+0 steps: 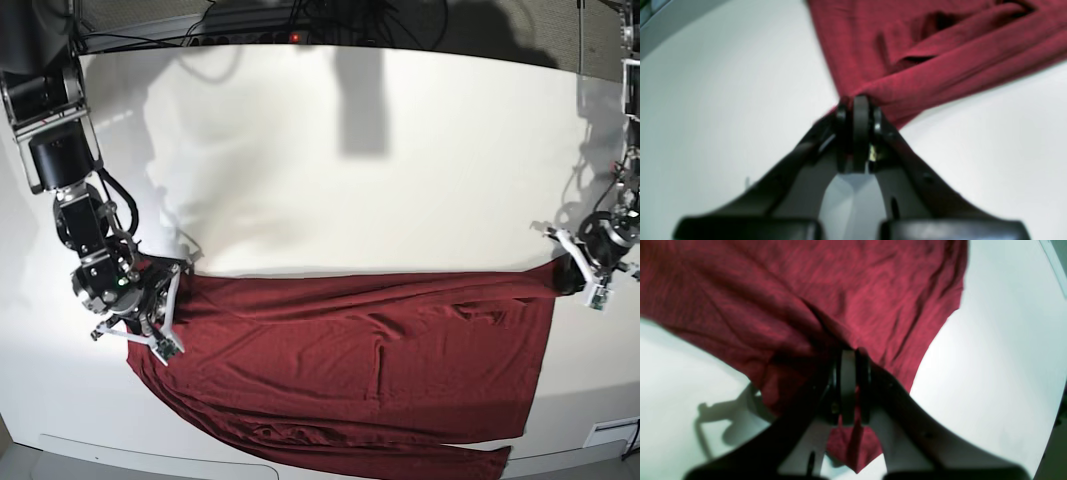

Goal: Fold the T-shirt properly
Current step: 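Drag the held shirt edge further toward the robot with both grippers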

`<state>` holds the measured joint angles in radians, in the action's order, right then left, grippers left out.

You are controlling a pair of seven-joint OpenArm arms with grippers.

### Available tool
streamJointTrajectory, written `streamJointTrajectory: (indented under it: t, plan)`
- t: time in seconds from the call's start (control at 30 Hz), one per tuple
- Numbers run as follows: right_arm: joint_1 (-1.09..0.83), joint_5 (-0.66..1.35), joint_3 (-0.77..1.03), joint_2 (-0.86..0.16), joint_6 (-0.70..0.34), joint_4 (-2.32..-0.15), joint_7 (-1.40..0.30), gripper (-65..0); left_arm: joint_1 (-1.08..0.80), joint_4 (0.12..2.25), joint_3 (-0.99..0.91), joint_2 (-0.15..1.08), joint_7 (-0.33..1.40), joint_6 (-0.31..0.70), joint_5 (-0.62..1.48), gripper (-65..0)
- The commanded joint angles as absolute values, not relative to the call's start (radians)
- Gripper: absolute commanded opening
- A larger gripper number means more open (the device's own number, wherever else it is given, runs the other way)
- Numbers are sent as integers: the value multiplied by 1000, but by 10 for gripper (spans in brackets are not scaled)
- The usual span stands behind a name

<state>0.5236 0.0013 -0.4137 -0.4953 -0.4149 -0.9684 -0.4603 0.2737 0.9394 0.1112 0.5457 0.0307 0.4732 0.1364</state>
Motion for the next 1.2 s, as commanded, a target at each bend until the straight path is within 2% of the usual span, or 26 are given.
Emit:
streamJointTrajectory:
  t: [0.0,0.13,0.27,0.6,0.63,0.7,0.73,0.77,0.9,1.1,1.17]
  plan:
    - [571,-7,-405,-509,-398,-959,-444,-650,302,953,102,564,-2,464,136,-650]
    - [616,-7,-405,-509,-398,-879,-422,-650,303,953,102,558,-25,461,130,-650]
    - [625,-7,-405,-509,-398,-834,-414,-650,329,953,102,558,-23,377,128,-650]
    - [626,7,-405,-509,-400,-818,-405,-650,363,953,102,541,7,380,52,-650]
    - [627,7,-405,-509,-400,-818,-402,-608,364,953,102,541,7,379,52,-650]
    - [633,7,-405,-509,-399,-818,-398,-446,364,953,102,542,7,377,52,-512]
    - [638,7,-405,-509,-396,-818,-395,-394,364,953,102,544,7,377,52,-456]
    - [646,9,-405,-509,-379,-818,-395,-381,366,953,102,545,11,376,52,-429]
    - [669,11,-405,-510,-210,-818,-368,-381,369,953,101,549,31,307,60,-426]
    - [678,47,-405,-510,-202,-829,-403,-387,384,955,101,552,181,276,265,-427]
    - [678,120,-405,-510,-205,-838,-428,-416,388,956,101,553,231,278,376,-440]
